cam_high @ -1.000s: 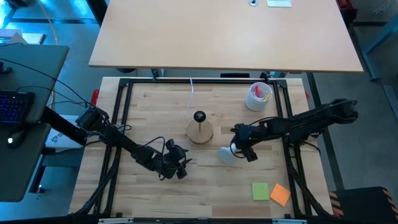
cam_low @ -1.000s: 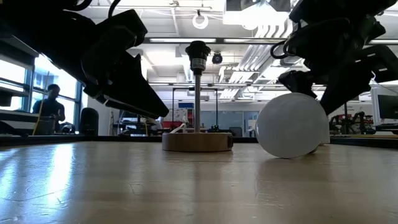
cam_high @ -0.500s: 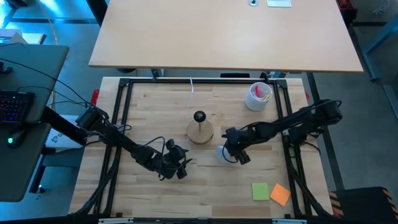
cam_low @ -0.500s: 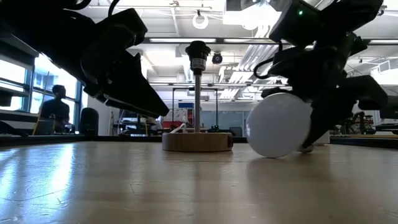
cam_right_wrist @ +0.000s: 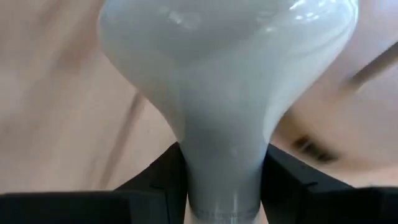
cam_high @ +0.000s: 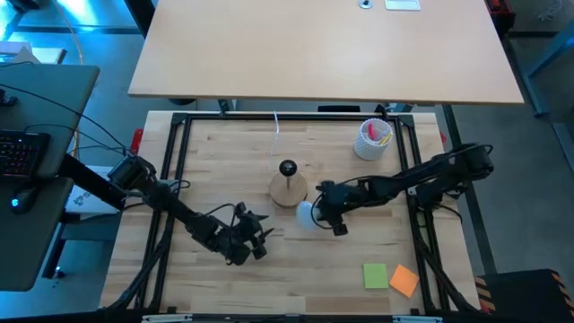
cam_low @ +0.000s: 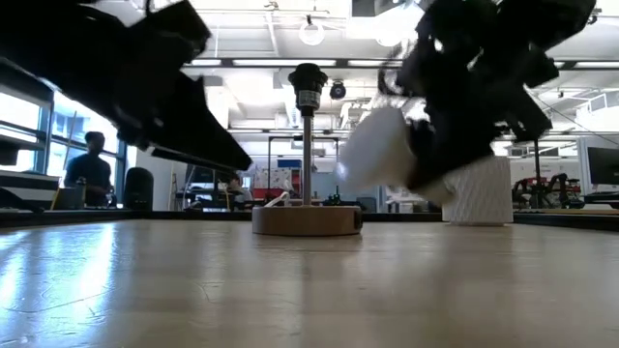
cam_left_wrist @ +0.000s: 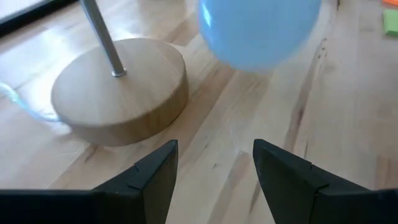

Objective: Screw lightbulb
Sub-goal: Insert the lightbulb into the brown lamp

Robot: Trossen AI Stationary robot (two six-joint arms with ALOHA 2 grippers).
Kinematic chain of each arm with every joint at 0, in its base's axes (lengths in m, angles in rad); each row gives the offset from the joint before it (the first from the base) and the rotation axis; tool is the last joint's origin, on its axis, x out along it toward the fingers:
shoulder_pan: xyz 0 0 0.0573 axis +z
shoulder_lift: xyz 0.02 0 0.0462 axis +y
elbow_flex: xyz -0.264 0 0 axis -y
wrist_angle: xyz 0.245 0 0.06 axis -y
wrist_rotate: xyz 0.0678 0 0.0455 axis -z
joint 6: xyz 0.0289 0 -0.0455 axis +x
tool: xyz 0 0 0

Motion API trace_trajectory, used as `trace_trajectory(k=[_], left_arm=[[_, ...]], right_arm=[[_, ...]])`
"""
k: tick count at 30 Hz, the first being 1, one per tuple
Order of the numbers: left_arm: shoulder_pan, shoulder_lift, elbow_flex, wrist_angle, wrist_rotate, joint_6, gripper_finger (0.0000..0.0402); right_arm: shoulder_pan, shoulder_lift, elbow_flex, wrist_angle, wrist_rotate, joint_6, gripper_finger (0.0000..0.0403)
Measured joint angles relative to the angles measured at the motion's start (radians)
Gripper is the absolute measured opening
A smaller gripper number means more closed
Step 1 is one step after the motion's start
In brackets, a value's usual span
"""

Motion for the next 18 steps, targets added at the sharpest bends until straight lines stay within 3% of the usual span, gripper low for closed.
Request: trace_trajectory(k=[3,7,14,18], left_arm=[[-0.027,0.0,0.0,-0.041,-0.057,-0.047,0.0203],[-0.046,0.0,0.0,-0.052,-0.108,-0.066,0.0203],[-0.016,-0.001,-0.001,0.032,0.027,0.09,0.0181],[0.032,-0.002,-0.109,0.356,0.135,0.212,0.0155]], right_arm=[[-0.001,-0.07,0.0,0.132,0.002,0.001,0.0145],[-0.036,-0.13,0.0,0.433,-0.027,-0.017,0.0145],[-0.241,-0.001,0.001,1.134,-0.321,0.1,0.0145],[-0.348,0.143,0.067,1.331,-0.405,0.265,0.0145]])
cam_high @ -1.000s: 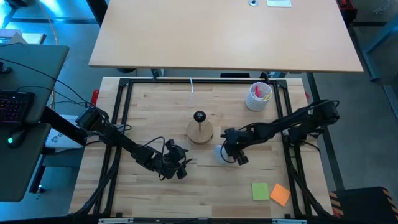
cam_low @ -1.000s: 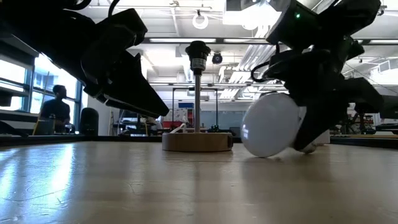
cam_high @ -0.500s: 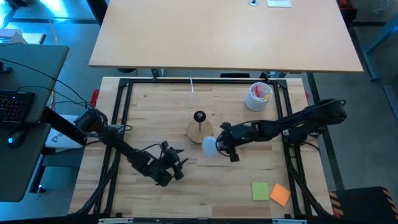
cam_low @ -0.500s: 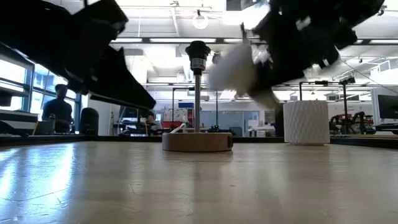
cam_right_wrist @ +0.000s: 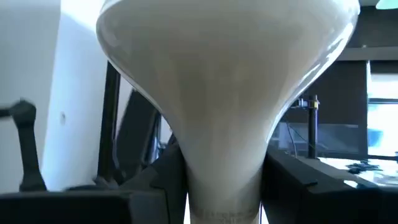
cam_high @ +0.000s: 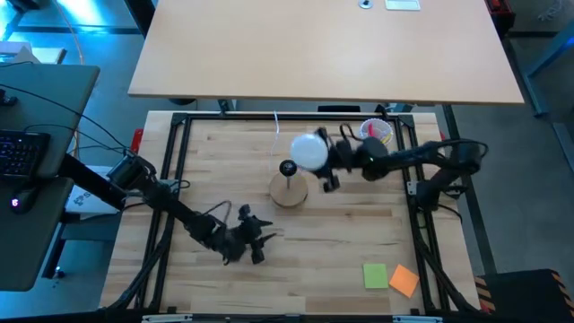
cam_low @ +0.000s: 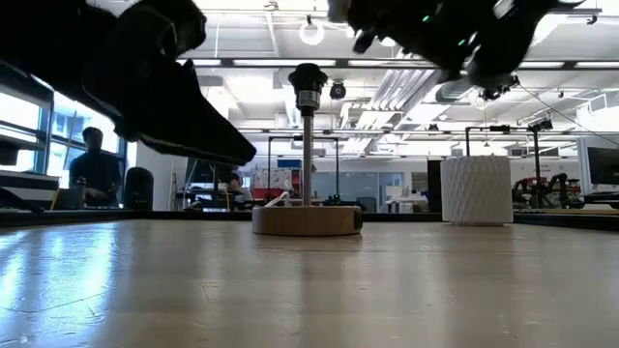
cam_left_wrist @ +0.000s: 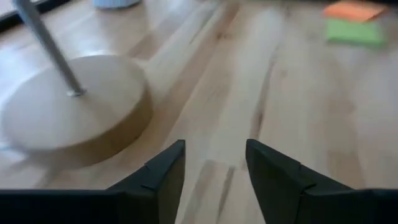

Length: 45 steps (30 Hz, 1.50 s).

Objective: Screw lightbulb
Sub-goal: Insert the lightbulb into the brown lamp

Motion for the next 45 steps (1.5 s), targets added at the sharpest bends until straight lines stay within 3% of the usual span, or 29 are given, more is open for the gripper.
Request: trace_trajectory(k=[6,9,13,19,27,36,45], left_arm=[[0.078,0.0,-0.267,0.554,0.039,0.043,0.0116],[0.102,0.0,-0.335,0.686,0.04,0.031,0.0104],[0.102,0.0,-0.334,0.784,0.032,0.026,0.0092],[0.073,0.0,-0.219,0.658,-0.048,0.056,0.008],[0.081,-0.045,-0.088,0.62,-0.129,0.293,0.0068],[0.092,-0.28,-0.082,0.374,-0.19,0.331,0.0051],[0.092,-0.301,-0.083,0.303,-0.232,0.331,0.005]], right_arm=[[-0.07,0.166,0.155,0.008,-0.204,0.129,0.0145],[-0.101,0.186,0.17,0.012,-0.229,0.131,0.0145],[-0.124,0.188,0.142,0.024,-0.226,0.148,0.0145],[-0.087,0.196,0.077,0.139,-0.147,0.115,0.0145],[-0.021,0.191,0.077,0.124,-0.075,0.071,0.0145],[-0.042,0.191,0.077,0.028,-0.006,0.058,0.0145],[-0.042,0.193,0.077,-0.011,0.0,0.054,0.0145]])
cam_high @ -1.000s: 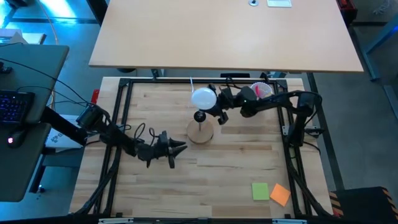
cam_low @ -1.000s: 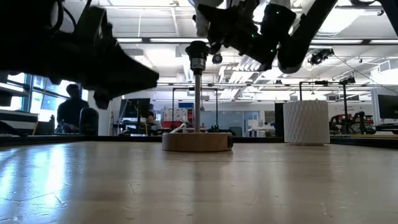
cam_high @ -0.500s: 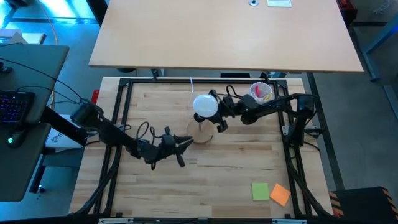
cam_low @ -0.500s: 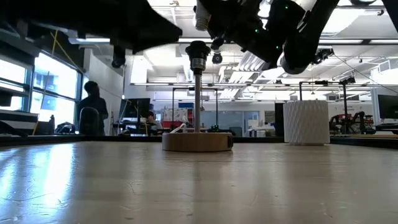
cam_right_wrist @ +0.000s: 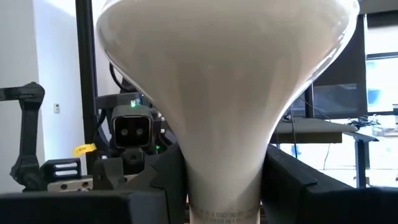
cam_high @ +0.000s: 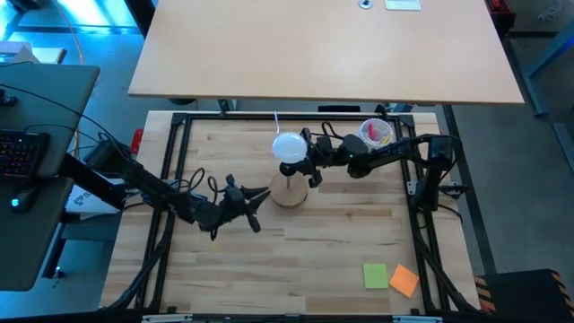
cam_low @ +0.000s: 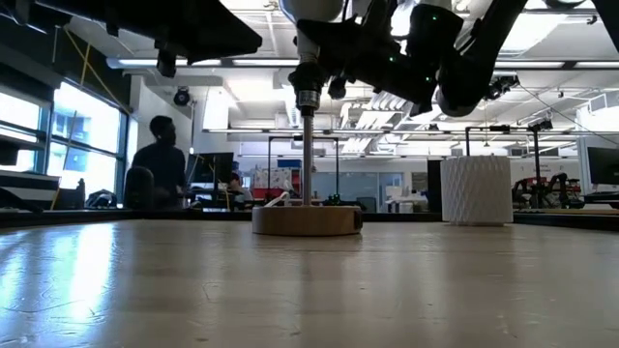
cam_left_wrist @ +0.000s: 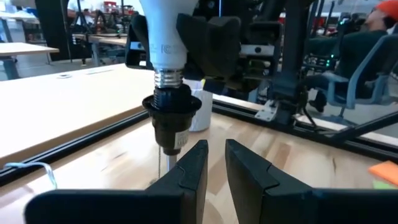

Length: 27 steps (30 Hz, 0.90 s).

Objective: Screw lightbulb
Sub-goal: Insert the lightbulb into the brown lamp

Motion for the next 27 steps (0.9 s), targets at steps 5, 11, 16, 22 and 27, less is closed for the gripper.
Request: trace_trajectory(k=[5,11,16,22,27], left_arm=[[0.0,0.001,0.0,-0.001,-0.001,-0.008,0.005],[0.0,0.001,0.0,-0.001,-0.001,-0.001,0.0051],[0.0,0.002,0.0,-0.004,-0.001,-0.001,0.0051],[0.0,0.002,0.0,-0.008,-0.001,-0.001,0.0051],[0.0,0.002,0.0,-0.007,-0.001,-0.001,0.0051]], right_arm=[[0.002,-0.002,0.002,-0.024,0.0,-0.014,0.0145],[0.021,0.001,0.0,-0.042,0.0,-0.017,0.0145],[0.021,0.001,0.0,-0.056,0.0,-0.018,0.0145],[0.02,-0.001,0.001,-0.078,0.0,-0.021,0.0145],[0.02,-0.001,0.001,-0.082,0.0,-0.021,0.0145]])
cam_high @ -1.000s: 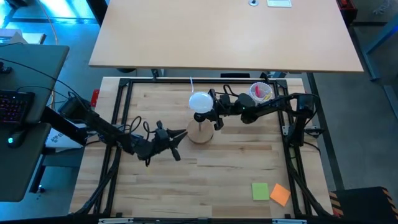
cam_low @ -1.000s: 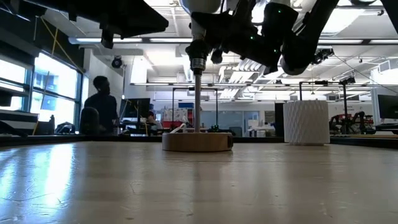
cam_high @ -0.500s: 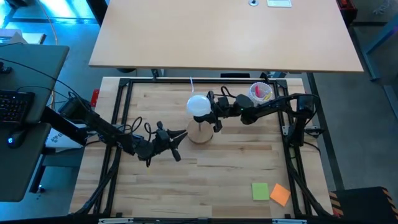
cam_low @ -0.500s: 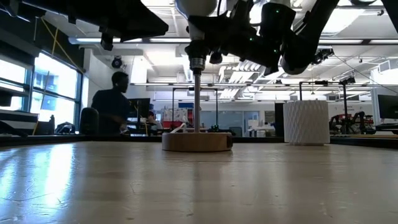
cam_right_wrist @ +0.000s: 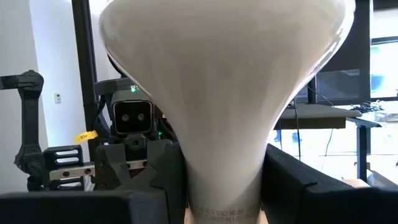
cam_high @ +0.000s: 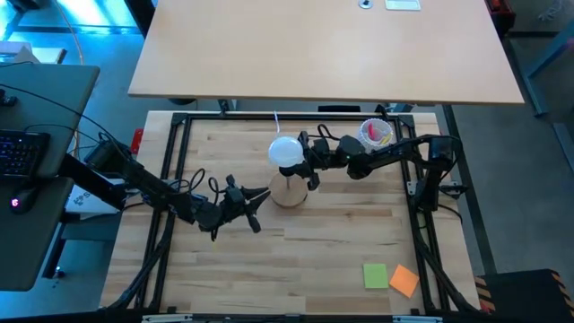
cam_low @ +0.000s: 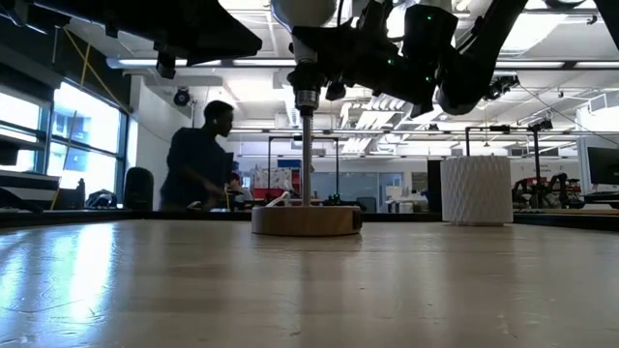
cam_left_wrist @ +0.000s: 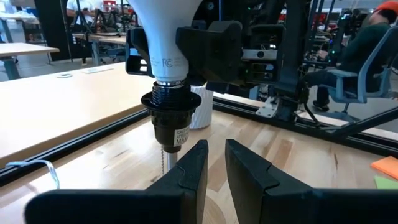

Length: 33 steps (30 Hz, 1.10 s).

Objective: Screw lightbulb
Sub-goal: Insert the lightbulb into the brown lamp

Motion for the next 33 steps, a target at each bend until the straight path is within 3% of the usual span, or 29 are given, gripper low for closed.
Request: trace_trajectory(k=[6,24,33], left_arm=[[0.0,0.0,0.0,0.0,0.0,0.0,0.0051],[-0.001,0.0,0.0,0.0,0.0,-0.001,0.0051],[-0.001,0.0,0.0,0.0,0.0,-0.007,0.0051]], right_arm=[[-0.001,-0.001,-0.002,-0.018,-0.003,0.003,0.0182],[-0.013,-0.019,-0.002,-0.025,-0.057,0.0,0.0182],[-0.018,-0.019,-0.002,-0.023,-0.083,-0.027,0.0234]])
